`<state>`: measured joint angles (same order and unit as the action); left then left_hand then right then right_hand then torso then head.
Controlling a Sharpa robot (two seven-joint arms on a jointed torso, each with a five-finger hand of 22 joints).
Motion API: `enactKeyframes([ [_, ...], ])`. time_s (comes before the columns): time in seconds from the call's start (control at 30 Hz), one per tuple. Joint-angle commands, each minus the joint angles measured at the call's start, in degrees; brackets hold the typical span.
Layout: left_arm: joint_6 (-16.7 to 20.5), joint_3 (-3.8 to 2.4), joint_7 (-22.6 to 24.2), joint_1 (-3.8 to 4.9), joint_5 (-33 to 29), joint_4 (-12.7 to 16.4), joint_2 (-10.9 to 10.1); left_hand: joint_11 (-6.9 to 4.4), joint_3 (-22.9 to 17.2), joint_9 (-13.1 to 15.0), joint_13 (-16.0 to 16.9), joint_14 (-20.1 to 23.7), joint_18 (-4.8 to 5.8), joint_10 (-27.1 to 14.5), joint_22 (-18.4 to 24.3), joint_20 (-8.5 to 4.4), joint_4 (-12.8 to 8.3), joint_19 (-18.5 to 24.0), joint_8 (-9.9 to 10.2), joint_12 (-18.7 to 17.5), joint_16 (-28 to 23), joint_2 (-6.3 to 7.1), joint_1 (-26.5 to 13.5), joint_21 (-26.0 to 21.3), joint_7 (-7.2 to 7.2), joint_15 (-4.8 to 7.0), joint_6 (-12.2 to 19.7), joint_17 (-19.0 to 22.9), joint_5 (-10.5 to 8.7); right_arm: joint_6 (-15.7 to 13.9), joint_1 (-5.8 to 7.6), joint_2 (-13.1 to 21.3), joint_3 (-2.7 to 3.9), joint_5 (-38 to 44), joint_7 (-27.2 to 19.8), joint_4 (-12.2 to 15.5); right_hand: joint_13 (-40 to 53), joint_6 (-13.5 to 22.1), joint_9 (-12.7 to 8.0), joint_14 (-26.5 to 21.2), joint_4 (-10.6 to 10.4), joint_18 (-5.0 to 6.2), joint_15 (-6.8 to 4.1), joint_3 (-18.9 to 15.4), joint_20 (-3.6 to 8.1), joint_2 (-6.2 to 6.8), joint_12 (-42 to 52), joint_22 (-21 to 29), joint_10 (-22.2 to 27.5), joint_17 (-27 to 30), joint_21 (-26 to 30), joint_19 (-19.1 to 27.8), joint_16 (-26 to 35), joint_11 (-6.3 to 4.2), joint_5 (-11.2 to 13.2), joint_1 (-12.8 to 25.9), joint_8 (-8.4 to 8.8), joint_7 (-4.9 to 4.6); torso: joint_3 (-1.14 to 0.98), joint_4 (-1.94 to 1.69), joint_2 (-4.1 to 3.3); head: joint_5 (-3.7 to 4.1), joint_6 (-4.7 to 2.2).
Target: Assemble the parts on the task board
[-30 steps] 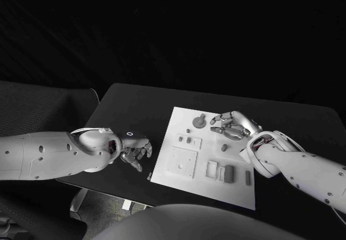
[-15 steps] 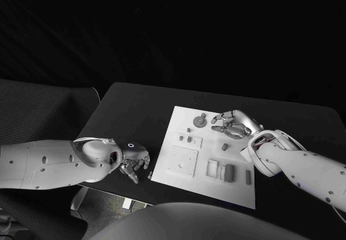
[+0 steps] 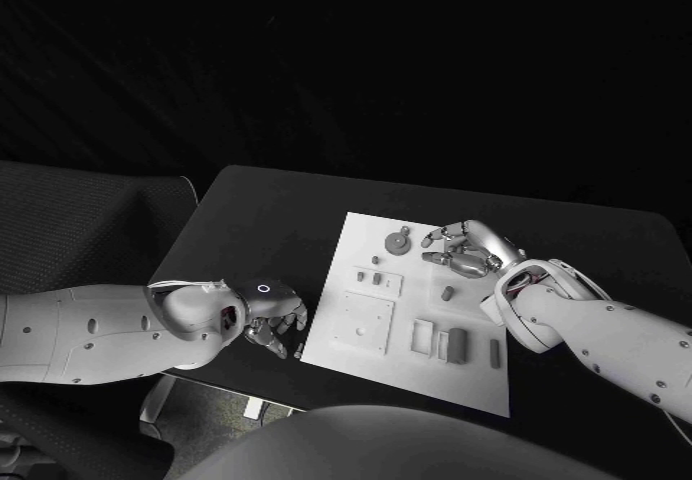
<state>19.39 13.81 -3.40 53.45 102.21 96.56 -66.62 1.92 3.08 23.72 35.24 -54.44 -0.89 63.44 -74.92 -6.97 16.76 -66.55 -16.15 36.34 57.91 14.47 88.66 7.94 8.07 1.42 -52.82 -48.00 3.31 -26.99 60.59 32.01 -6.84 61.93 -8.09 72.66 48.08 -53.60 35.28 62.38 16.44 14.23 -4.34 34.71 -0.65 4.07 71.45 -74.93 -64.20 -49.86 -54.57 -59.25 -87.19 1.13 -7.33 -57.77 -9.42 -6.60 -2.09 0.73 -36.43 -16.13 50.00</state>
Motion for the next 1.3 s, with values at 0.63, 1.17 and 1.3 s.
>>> enactKeyframes([
  [0.63, 2.17, -0.02, 1.2, -2.68, 0.11, -0.05, 1.55, -1.17, -0.83, 1.67, 0.73, -1.13, -0.79, 0.62, -1.5, -1.38, -0.09, -1.34, -2.32, 2.98, 2.49, 0.71, -1.1, 2.43, -1.17, 1.38, -3.59, -0.42, 0.38, 1.67, -0.03, 0.23, 0.02, 0.12, 0.11, 0.35, 0.07, 1.27, -0.1, 0.42, 0.04, 0.77, -0.02, -0.38, -0.11, -0.15, -0.02, -0.14, 0.0, -0.01, 0.27, -0.33, 0.17, 0.51, -0.1, 0.59, 0.22, -1.54, 0.04, -0.13, 0.01, 0.54, 0.0],
  [1.17, 4.94, -0.04, -0.29, -3.82, 0.92, -1.46, 1.98, -1.26, -0.99, 1.96, 0.79, -1.18, -0.74, 0.62, -1.49, -1.57, -0.06, -1.42, -2.34, 3.47, 2.9, 0.49, -0.78, 3.0, -1.24, 1.59, -3.47, -0.46, 0.42, 1.74, -0.06, 0.45, 0.02, 0.18, 0.19, 0.45, 0.08, 1.23, -0.13, 0.42, 0.02, 0.77, -0.02, -0.46, -0.13, -0.19, 0.02, -0.14, 0.01, -0.01, 0.27, -0.35, 0.15, 0.51, -0.13, 0.7, 0.19, -1.55, -0.04, -0.05, 0.02, 0.69, 0.0],
  [1.3, 6.21, -0.04, -0.61, -3.82, 0.94, -1.57, 2.0, -1.16, -1.02, 1.98, 0.75, -1.16, -0.67, 0.53, -1.46, -1.62, -0.01, -1.35, -2.11, 3.59, 2.98, 0.72, -1.12, 3.2, -1.11, 1.64, -3.06, -0.4, 0.42, 1.75, -0.06, 0.49, 0.02, 0.19, 0.21, 0.47, 0.08, 1.23, -0.14, 0.42, 0.01, 0.77, -0.01, -0.47, -0.13, -0.21, 0.03, -0.14, 0.01, -0.02, 0.27, -0.35, 0.15, 0.51, -0.13, 0.73, 0.18, -1.55, -0.04, -0.07, 0.02, 0.8, 0.0],
])
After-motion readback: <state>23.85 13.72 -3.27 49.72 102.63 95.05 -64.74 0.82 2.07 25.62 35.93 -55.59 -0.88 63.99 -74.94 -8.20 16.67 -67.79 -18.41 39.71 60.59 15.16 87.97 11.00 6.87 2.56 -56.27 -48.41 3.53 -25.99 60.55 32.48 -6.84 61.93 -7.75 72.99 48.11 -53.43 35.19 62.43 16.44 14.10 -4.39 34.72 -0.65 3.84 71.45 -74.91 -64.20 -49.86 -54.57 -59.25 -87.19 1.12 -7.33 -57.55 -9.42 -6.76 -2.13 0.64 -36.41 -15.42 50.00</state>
